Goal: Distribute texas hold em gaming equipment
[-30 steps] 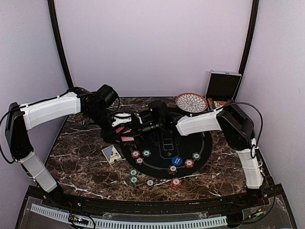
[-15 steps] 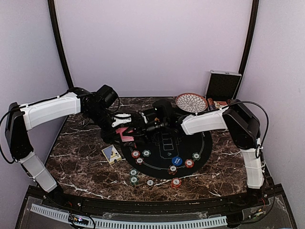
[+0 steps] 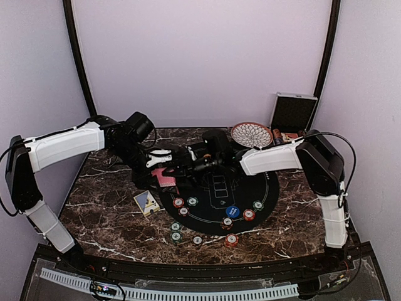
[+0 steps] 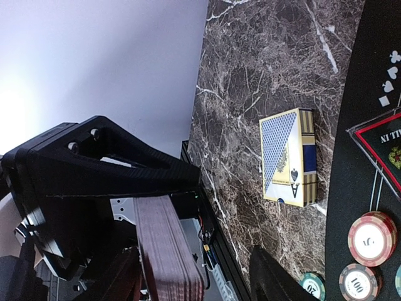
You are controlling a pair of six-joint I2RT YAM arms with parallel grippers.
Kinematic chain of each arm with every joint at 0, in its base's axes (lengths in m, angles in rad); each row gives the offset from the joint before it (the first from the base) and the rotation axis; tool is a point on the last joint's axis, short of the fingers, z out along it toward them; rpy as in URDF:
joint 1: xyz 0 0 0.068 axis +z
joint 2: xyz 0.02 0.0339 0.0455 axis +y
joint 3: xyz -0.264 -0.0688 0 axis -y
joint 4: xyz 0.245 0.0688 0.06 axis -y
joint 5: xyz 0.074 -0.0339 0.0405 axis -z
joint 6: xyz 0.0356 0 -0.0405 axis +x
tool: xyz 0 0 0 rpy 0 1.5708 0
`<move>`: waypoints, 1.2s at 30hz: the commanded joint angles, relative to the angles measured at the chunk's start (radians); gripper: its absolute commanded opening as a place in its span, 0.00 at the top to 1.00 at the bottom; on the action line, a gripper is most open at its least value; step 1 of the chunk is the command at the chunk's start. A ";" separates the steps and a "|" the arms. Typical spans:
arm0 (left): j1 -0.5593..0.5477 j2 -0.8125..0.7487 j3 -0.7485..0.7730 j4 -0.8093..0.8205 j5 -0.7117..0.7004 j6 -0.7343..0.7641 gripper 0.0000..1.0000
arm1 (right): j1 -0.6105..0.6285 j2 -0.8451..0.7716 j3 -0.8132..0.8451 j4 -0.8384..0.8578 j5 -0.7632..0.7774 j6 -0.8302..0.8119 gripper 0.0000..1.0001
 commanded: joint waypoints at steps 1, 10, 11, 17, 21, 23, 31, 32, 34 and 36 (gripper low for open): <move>-0.003 -0.048 0.008 -0.009 0.037 -0.012 1.00 | 0.010 0.001 0.048 0.026 0.004 0.017 0.41; -0.004 -0.055 0.011 -0.022 0.052 -0.022 1.00 | 0.006 0.004 0.042 -0.041 0.017 -0.024 0.45; -0.003 -0.057 0.011 -0.022 0.050 -0.022 1.00 | 0.002 -0.004 0.038 -0.062 0.025 -0.040 0.45; -0.003 -0.061 0.020 -0.033 0.056 -0.024 1.00 | -0.023 -0.053 -0.004 -0.158 0.055 -0.115 0.48; -0.003 -0.067 0.017 -0.033 0.057 -0.025 1.00 | -0.032 -0.084 -0.029 -0.166 0.055 -0.127 0.50; -0.004 -0.068 0.014 -0.032 0.056 -0.026 1.00 | -0.032 -0.095 -0.034 -0.165 0.051 -0.127 0.52; -0.004 -0.064 0.009 -0.020 0.049 -0.035 1.00 | -0.034 -0.142 -0.029 -0.142 0.019 -0.106 0.54; -0.003 -0.063 0.007 -0.016 0.047 -0.035 1.00 | -0.035 -0.149 -0.033 -0.144 0.015 -0.105 0.54; -0.004 -0.062 0.005 -0.015 0.042 -0.037 1.00 | -0.037 -0.164 -0.046 -0.147 0.009 -0.106 0.54; -0.003 -0.061 0.003 -0.014 0.039 -0.038 1.00 | -0.041 -0.183 -0.064 -0.145 0.007 -0.106 0.55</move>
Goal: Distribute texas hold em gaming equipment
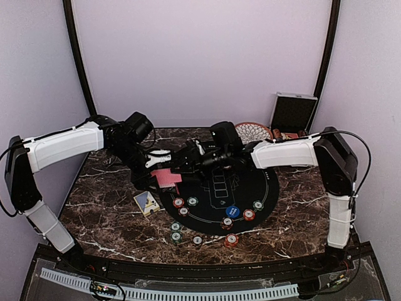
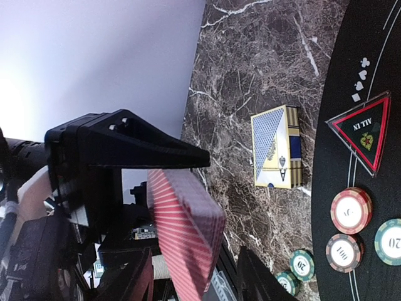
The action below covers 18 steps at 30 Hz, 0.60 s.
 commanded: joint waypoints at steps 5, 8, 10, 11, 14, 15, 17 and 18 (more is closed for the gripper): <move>-0.004 -0.057 -0.001 0.009 0.006 -0.007 1.00 | -0.012 -0.103 -0.069 0.029 -0.033 0.008 0.64; -0.004 -0.055 0.000 0.009 0.006 -0.008 1.00 | -0.012 -0.102 -0.073 0.025 -0.040 0.008 0.70; -0.003 -0.054 0.001 0.009 0.006 -0.008 1.00 | -0.012 -0.101 -0.074 0.025 -0.045 0.010 0.75; -0.003 -0.055 0.001 0.009 0.005 -0.008 1.00 | -0.012 -0.099 -0.074 0.029 -0.047 0.012 0.76; -0.004 -0.055 0.002 0.008 0.002 -0.007 1.00 | -0.010 -0.093 -0.075 0.040 -0.058 0.019 0.78; -0.004 -0.054 0.003 0.008 0.002 -0.007 1.00 | -0.008 -0.092 -0.077 0.044 -0.060 0.022 0.79; -0.004 -0.053 0.005 0.007 0.000 -0.007 1.00 | -0.008 -0.089 -0.080 0.057 -0.066 0.031 0.79; -0.003 -0.053 0.006 0.007 0.000 -0.007 1.00 | -0.007 -0.087 -0.082 0.064 -0.069 0.035 0.79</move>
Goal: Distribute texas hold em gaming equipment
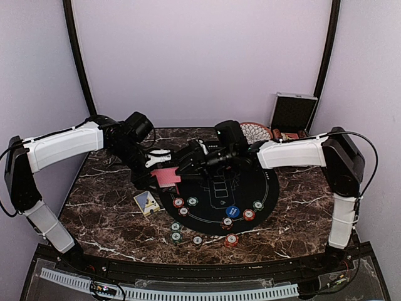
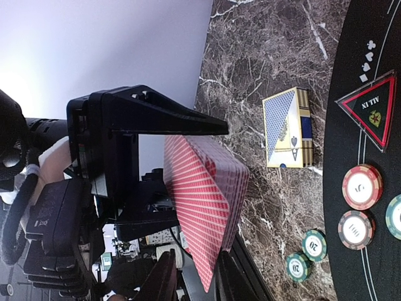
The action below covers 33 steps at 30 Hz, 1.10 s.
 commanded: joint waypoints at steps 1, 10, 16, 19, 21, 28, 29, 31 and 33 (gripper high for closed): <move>-0.003 -0.050 0.007 0.002 0.005 -0.006 1.00 | 0.000 -0.011 -0.017 0.060 -0.027 0.018 0.79; -0.004 -0.052 0.011 -0.003 0.008 -0.006 1.00 | 0.001 0.015 -0.031 0.093 -0.034 0.032 0.81; -0.003 -0.054 0.012 -0.006 0.009 -0.006 1.00 | 0.002 0.022 -0.030 0.107 -0.032 0.046 0.86; -0.004 -0.055 0.013 -0.006 0.012 -0.006 1.00 | 0.001 0.029 -0.035 0.098 -0.028 0.037 0.86; -0.003 -0.055 0.013 -0.006 0.011 -0.006 1.00 | 0.001 0.033 -0.039 0.101 -0.027 0.036 0.86; -0.004 -0.057 0.013 -0.010 0.012 -0.006 1.00 | 0.003 0.046 -0.034 0.105 -0.027 0.033 0.82; -0.004 -0.058 0.013 -0.010 0.011 -0.006 1.00 | 0.003 0.045 -0.035 0.111 -0.026 0.037 0.82; -0.003 -0.058 0.011 -0.010 0.008 -0.006 1.00 | 0.003 0.038 -0.039 0.133 -0.029 0.052 0.82; -0.004 -0.059 0.008 -0.010 0.009 -0.005 1.00 | 0.004 0.027 -0.039 0.148 -0.033 0.065 0.84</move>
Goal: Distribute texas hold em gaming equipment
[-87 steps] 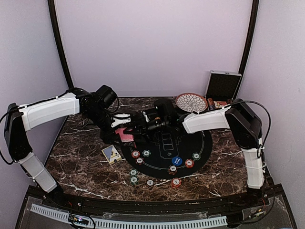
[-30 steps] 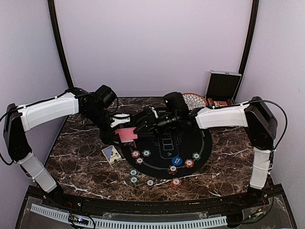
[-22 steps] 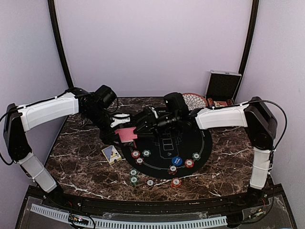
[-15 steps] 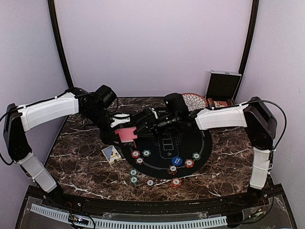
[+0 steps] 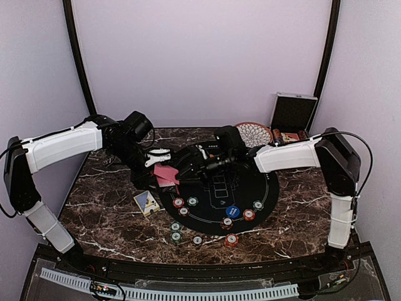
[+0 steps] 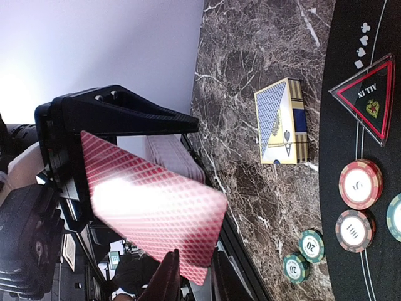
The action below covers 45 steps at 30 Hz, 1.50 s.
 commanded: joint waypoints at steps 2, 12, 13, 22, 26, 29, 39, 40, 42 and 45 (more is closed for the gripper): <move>-0.003 -0.048 0.007 -0.009 0.007 -0.006 1.00 | 0.003 -0.024 -0.017 0.104 -0.020 0.042 0.85; -0.004 -0.046 0.010 -0.010 0.007 -0.007 1.00 | 0.003 -0.058 -0.068 0.202 -0.030 0.108 0.93; -0.004 -0.045 0.009 -0.010 0.006 -0.007 1.00 | 0.002 -0.058 -0.073 0.209 -0.030 0.113 0.94; -0.003 -0.055 0.001 -0.014 -0.003 -0.006 1.00 | -0.017 -0.117 -0.152 0.316 -0.029 0.174 1.00; -0.003 -0.058 -0.011 -0.014 -0.012 -0.006 1.00 | -0.024 -0.139 -0.182 0.354 -0.033 0.200 1.00; 0.002 -0.061 -0.015 -0.020 -0.018 -0.003 1.00 | -0.033 -0.154 -0.202 0.370 -0.037 0.208 1.00; 0.052 -0.094 -0.039 -0.048 -0.026 0.007 1.00 | -0.105 -0.184 -0.259 0.331 -0.042 0.171 1.00; 0.056 -0.096 -0.041 -0.050 -0.027 0.008 1.00 | -0.113 -0.179 -0.256 0.323 -0.043 0.163 1.00; 0.061 -0.102 -0.046 -0.054 -0.028 0.009 1.00 | -0.126 -0.161 -0.240 0.299 -0.044 0.141 1.00; 0.065 -0.114 -0.056 -0.055 -0.026 0.006 1.00 | -0.138 -0.110 -0.184 0.232 -0.040 0.090 1.00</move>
